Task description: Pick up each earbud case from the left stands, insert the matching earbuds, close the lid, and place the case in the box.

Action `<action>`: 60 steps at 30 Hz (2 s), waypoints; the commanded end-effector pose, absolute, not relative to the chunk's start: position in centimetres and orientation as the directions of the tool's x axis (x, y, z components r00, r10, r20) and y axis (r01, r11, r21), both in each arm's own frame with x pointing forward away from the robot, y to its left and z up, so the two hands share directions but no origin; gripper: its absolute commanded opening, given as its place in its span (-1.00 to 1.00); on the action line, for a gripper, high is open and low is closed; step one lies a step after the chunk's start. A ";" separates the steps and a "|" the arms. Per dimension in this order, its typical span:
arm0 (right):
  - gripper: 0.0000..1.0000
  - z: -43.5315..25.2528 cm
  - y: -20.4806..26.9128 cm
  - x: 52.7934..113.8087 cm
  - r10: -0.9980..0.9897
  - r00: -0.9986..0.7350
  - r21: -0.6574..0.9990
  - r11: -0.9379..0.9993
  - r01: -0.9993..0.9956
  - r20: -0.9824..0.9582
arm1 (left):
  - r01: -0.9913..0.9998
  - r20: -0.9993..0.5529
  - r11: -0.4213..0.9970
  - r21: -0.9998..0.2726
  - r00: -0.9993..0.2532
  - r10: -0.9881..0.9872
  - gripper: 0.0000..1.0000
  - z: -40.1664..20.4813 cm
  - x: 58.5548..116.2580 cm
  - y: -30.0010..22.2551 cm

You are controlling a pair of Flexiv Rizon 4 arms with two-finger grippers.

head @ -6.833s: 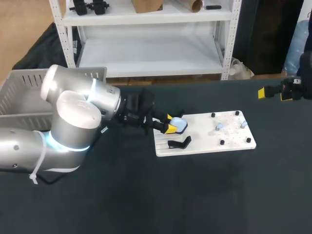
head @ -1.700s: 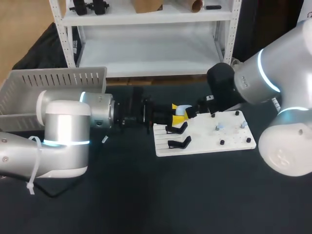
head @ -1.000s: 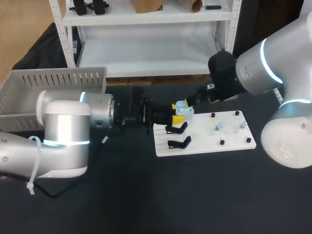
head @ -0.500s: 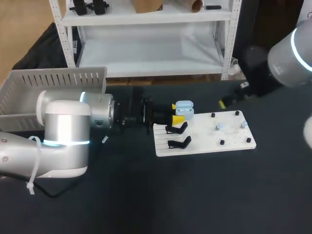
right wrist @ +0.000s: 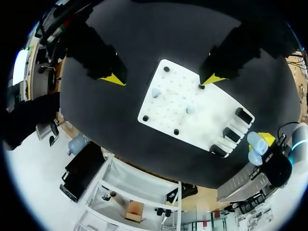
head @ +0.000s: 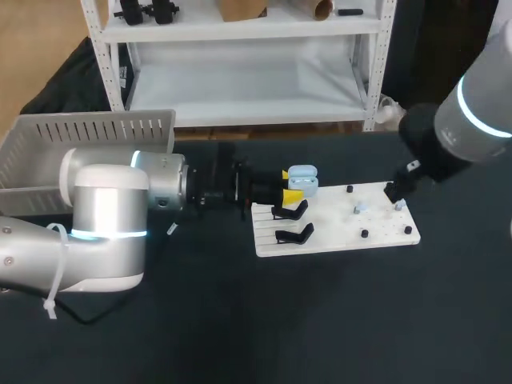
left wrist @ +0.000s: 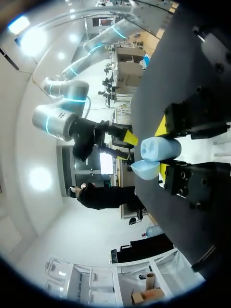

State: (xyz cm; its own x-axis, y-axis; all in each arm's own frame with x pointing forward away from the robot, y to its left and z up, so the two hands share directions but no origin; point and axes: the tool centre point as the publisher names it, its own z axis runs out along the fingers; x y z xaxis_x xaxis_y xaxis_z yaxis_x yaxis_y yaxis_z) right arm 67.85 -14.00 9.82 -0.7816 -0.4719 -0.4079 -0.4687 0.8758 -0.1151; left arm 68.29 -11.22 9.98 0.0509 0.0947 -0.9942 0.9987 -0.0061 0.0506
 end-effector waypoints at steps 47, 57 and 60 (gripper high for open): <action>-0.33 2.8 -14.6 71.0 -0.343 -0.873 -0.168 0.939 -0.302 -0.347 | 0.999 -0.994 -0.001 0.052 0.052 0.093 -1.00 10.0 68.1 -11.2; -0.36 2.4 -14.6 71.3 -0.331 -0.877 -0.171 0.942 -0.288 -0.348 | 0.999 -0.994 -0.001 0.052 0.052 0.093 -1.00 10.0 68.1 -11.2; -0.38 2.3 -14.6 71.3 -0.330 -0.879 -0.172 0.943 -0.286 -0.345 | 0.999 -0.994 -0.001 0.052 0.052 0.093 -1.00 10.0 68.1 -11.2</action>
